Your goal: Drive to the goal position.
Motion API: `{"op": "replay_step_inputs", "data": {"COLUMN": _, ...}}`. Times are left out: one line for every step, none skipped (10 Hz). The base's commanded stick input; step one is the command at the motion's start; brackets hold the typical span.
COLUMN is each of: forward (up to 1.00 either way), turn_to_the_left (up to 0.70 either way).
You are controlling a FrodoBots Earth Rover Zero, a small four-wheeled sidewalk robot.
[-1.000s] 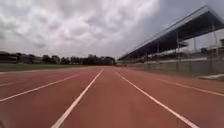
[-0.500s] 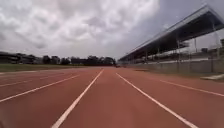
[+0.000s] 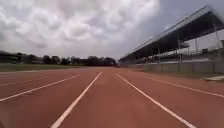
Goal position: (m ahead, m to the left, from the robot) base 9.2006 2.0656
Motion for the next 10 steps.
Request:
{"op": "replay_step_inputs", "data": {"forward": 0.45, "turn_to_the_left": 0.0}}
{"op": "replay_step_inputs", "data": {"forward": 0.45, "turn_to_the_left": 0.0}}
{"op": "replay_step_inputs", "data": {"forward": 0.45, "turn_to_the_left": 0.0}}
{"op": "replay_step_inputs", "data": {"forward": 0.45, "turn_to_the_left": 0.0}}
{"op": "replay_step_inputs", "data": {"forward": 0.45, "turn_to_the_left": 0.0}}
{"op": "replay_step_inputs", "data": {"forward": 0.45, "turn_to_the_left": 0.0}}
{"op": "replay_step_inputs", "data": {"forward": 0.45, "turn_to_the_left": 0.0}}
{"op": "replay_step_inputs", "data": {"forward": 0.45, "turn_to_the_left": 0.0}}
{"op": "replay_step_inputs", "data": {"forward": 0.45, "turn_to_the_left": 0.0}}
{"op": "replay_step_inputs", "data": {"forward": 0.45, "turn_to_the_left": 0.0}}
